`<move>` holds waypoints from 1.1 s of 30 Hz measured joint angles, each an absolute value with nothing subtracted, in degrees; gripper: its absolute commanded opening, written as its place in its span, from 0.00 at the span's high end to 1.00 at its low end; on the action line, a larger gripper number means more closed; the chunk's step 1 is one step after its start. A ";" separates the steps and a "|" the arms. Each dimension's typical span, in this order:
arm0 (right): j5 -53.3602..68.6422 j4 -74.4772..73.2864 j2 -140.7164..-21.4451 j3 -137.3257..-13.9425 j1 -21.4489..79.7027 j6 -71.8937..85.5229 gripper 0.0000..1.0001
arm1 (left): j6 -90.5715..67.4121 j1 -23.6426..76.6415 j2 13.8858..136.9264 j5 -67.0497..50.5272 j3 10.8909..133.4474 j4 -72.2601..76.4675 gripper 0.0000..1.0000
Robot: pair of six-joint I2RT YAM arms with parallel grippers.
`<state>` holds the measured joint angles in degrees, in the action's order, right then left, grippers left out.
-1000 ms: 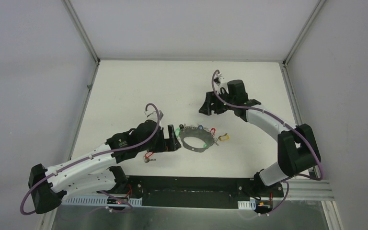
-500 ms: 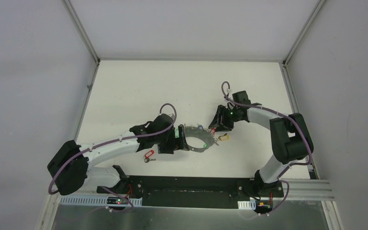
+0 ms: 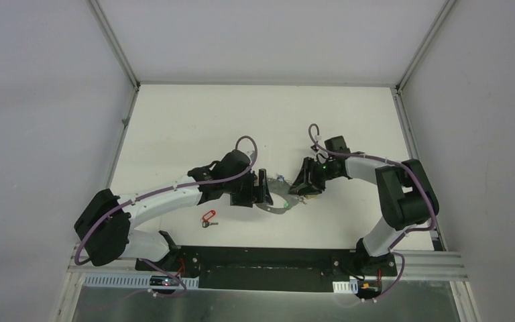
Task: Put the keys on the keyring
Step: Place the keyring at the center of the board, then pick up the keyring from the center of the board.
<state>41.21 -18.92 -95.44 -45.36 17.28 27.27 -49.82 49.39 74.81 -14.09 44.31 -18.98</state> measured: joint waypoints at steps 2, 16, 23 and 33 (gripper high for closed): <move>42.89 -18.35 -95.44 -45.06 18.02 27.42 0.54 | -48.40 48.99 75.70 -14.57 46.37 -18.94 0.30; 46.98 -15.31 -84.88 -39.99 18.31 29.93 0.51 | -36.58 46.26 89.34 -22.68 63.68 -18.41 0.41; 46.87 -16.84 -83.40 -39.38 14.35 29.50 0.60 | -28.80 46.28 95.83 -25.04 69.36 -18.65 0.49; 44.18 -21.85 -84.60 -38.00 10.81 27.42 0.71 | -14.81 52.38 101.23 -20.03 72.29 -19.73 0.49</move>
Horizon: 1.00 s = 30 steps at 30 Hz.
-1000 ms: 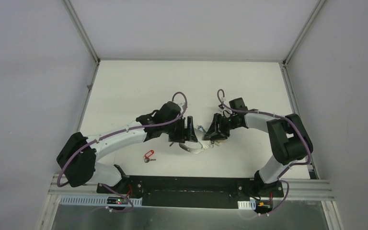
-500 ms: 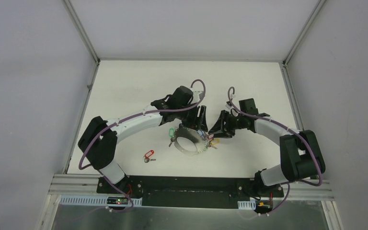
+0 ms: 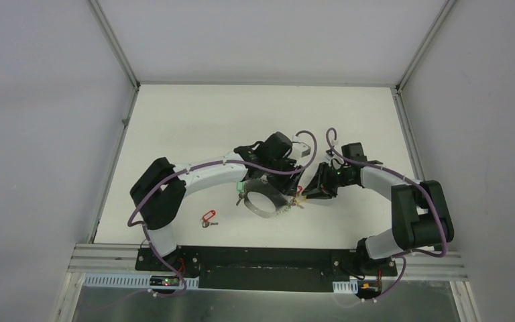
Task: Put the keys on the keyring
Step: Pick up the keyring from the center of the board.
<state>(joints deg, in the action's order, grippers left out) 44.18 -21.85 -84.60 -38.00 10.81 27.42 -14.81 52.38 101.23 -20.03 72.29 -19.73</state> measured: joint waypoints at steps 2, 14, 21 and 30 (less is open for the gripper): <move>43.68 -22.92 -84.62 -38.02 10.81 26.81 0.75 | -12.80 54.00 101.41 -18.24 72.29 -20.05 0.49; 43.51 -25.06 -86.61 -37.21 14.81 28.03 0.69 | -17.69 54.68 100.99 -14.92 69.30 -18.72 0.47; 44.29 -18.92 -86.04 -33.74 18.65 35.59 0.69 | -26.76 54.63 95.55 -13.63 59.20 -15.81 0.46; 42.59 -11.75 -89.52 -33.17 19.92 41.91 0.85 | -36.32 54.63 82.87 -7.77 48.14 -9.87 0.45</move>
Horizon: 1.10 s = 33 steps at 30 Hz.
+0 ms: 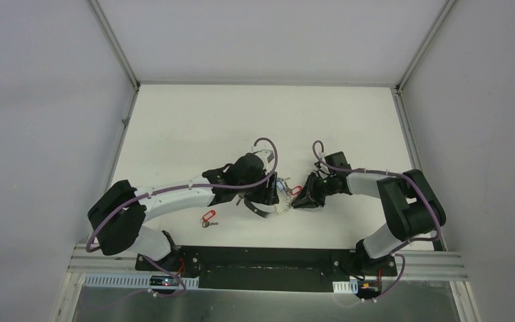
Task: Put the keys on the keyring
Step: Pick up the keyring from the center of the board.
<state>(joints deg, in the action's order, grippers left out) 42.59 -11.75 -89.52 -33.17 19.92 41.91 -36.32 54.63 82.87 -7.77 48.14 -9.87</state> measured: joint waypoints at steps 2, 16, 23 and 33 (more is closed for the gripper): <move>42.52 -10.72 -90.50 -33.17 19.92 42.68 0.87 | -37.30 54.63 81.01 -6.46 46.92 -9.21 0.45; 42.87 -7.90 -92.73 -34.52 20.38 44.77 0.88 | -39.81 54.28 79.50 -4.45 44.53 -8.29 0.45; 43.75 -6.59 -94.94 -36.03 20.62 45.23 0.81 | -39.81 54.28 79.50 -4.45 44.53 -8.49 0.45; 44.18 -5.74 -95.59 -37.85 20.88 45.67 0.94 | -39.79 53.56 79.50 -4.49 44.53 -8.62 0.44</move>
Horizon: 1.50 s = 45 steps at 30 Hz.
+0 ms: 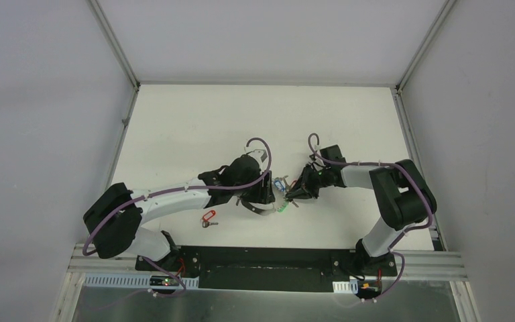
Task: Put the keys on the keyring
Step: Pick up the keyring from the center of the board.
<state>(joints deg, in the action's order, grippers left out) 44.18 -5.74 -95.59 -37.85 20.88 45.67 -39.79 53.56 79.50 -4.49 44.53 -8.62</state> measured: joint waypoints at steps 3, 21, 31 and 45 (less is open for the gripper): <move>44.40 -5.58 -96.77 -38.63 20.99 46.04 1.00 | -39.79 53.10 79.50 -4.51 44.53 -8.67 0.44; 39.77 -30.15 -94.08 -60.62 23.07 26.30 1.00 | -32.75 52.01 71.88 -4.49 44.42 -10.28 0.45; 31.24 -44.23 -86.61 -69.91 28.05 13.41 1.00 | -19.42 52.01 62.89 -5.04 44.42 -10.07 0.44; 38.37 -39.90 -67.99 -66.87 31.55 -7.46 1.00 | 3.46 52.01 53.93 -15.38 44.29 -1.89 0.44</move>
